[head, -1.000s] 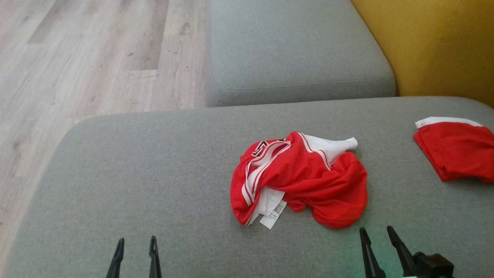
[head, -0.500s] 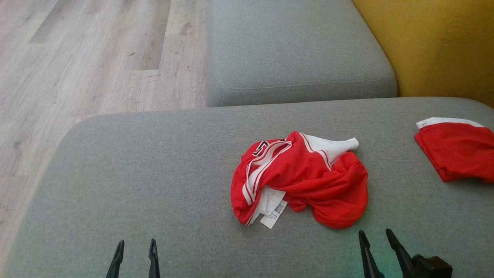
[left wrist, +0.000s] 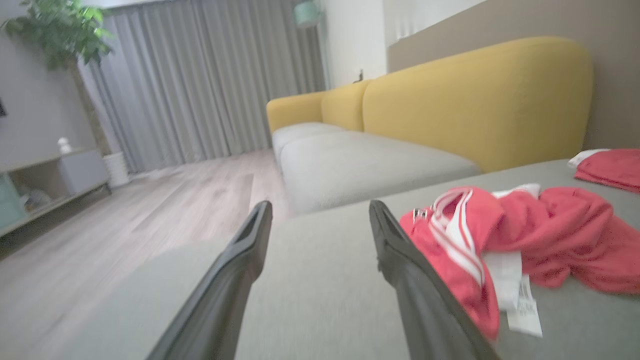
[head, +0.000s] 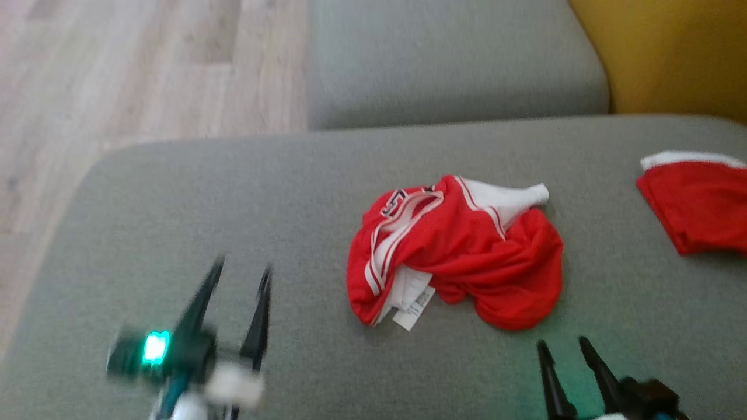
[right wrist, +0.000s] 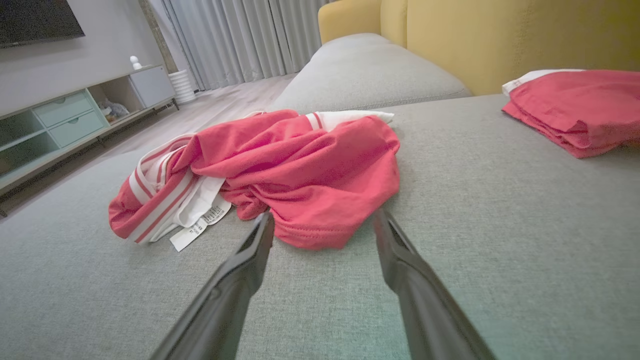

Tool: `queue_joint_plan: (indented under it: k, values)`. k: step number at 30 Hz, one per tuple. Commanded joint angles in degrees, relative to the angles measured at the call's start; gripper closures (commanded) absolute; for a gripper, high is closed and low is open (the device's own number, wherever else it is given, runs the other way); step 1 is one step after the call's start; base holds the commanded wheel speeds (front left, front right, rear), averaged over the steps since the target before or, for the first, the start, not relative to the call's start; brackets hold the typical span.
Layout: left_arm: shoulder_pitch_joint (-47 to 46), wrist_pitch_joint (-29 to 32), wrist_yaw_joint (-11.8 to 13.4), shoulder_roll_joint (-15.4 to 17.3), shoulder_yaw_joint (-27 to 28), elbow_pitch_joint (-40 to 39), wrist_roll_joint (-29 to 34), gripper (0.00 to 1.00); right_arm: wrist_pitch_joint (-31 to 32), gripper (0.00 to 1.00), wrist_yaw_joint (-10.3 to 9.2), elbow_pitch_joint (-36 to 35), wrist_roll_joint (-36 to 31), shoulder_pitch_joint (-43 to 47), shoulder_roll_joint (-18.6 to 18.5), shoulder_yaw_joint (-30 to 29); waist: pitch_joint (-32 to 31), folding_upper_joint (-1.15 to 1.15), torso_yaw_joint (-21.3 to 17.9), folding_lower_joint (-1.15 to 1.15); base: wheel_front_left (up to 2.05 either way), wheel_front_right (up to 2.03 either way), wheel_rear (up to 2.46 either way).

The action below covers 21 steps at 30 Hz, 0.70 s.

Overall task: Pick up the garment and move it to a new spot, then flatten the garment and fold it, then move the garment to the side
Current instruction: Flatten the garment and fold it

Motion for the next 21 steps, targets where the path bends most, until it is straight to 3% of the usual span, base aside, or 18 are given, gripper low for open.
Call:
queue_joint_plan:
  k: [1, 7, 11, 21]
  values:
    - [-5.6, -0.6, -0.4, 0.5, 1.1, -1.5, 0.5, 0.00, -0.2, 0.00, 0.21, -2.0, -0.5, -4.0, -0.4, 1.8, 2.2, 0.00, -0.8, 0.00, 0.00, 0.00, 0.00]
    - [-23.6, 0.3, -3.8, 1.6, -3.5, 5.5, 1.3, 0.00, -0.2, 0.00, 0.21, -2.6, -0.8, -7.8, -1.0, 4.0, 8.1, 0.00, -4.5, 0.00, 0.00, 0.00, 0.00]
    - [-34.7, 3.0, -4.7, 1.7, -7.9, 10.2, -1.1, 0.00, -0.2, 0.00, 0.21, -2.9, -0.8, -10.7, -1.1, 5.3, 12.0, 0.00, -7.7, 0.00, 0.00, 0.00, 0.00]
    - [-52.1, 14.6, -4.8, 10.4, -32.8, 17.5, -17.6, 0.00, -0.2, 0.00, 0.21, -3.1, 0.8, -15.1, -0.6, 5.8, 18.8, 0.00, -13.9, 0.00, 0.00, 0.00, 0.00]
